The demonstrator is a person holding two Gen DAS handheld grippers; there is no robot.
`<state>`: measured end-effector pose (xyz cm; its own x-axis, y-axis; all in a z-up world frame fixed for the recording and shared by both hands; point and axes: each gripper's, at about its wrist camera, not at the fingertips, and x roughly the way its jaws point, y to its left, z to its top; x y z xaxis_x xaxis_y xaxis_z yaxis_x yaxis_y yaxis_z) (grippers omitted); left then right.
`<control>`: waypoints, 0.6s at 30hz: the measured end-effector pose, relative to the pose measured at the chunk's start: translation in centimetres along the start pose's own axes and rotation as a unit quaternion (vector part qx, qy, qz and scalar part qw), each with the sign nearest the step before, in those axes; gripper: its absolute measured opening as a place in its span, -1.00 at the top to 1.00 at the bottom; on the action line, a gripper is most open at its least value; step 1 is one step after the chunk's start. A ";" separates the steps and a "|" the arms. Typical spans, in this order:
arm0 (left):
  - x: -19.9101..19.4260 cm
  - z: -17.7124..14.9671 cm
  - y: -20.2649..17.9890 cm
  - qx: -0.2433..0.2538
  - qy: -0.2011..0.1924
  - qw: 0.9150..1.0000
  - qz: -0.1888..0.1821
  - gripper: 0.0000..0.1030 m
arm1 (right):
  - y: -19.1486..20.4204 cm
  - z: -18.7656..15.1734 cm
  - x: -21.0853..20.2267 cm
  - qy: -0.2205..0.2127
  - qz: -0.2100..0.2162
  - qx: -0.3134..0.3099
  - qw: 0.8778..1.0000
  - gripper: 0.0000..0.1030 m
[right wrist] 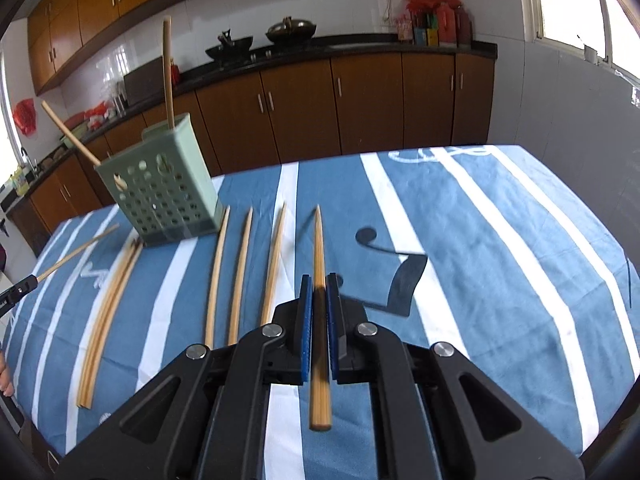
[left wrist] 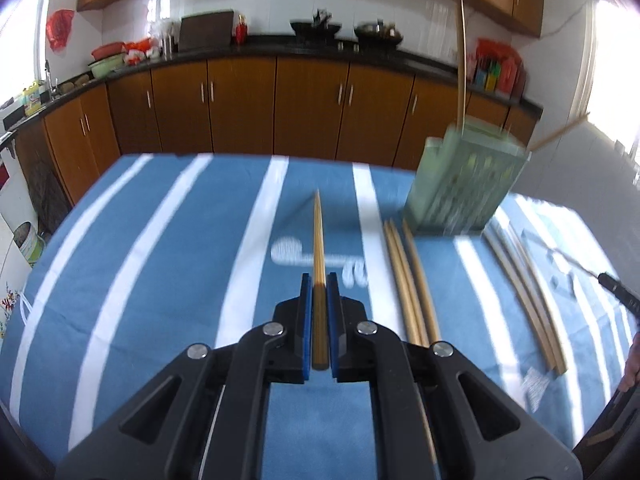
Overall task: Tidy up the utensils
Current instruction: 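Lift both chopsticks upright and carry them toward the green holder, then lower the chopsticks into the green holder and open both grippers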
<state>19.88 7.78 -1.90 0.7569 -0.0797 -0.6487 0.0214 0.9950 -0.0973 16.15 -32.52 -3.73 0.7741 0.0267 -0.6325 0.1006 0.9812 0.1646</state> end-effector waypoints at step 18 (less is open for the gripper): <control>-6.0 5.7 -0.4 -0.025 -0.108 0.994 -0.020 0.85 | 0.1 4.0 -3.8 -0.076 0.017 0.008 0.997 0.85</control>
<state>19.02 8.20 6.38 0.8786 -0.0987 -0.4672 0.0251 0.9866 -0.1612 15.70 -33.32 1.69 0.8629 0.0288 -0.5046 0.0824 0.9770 0.1967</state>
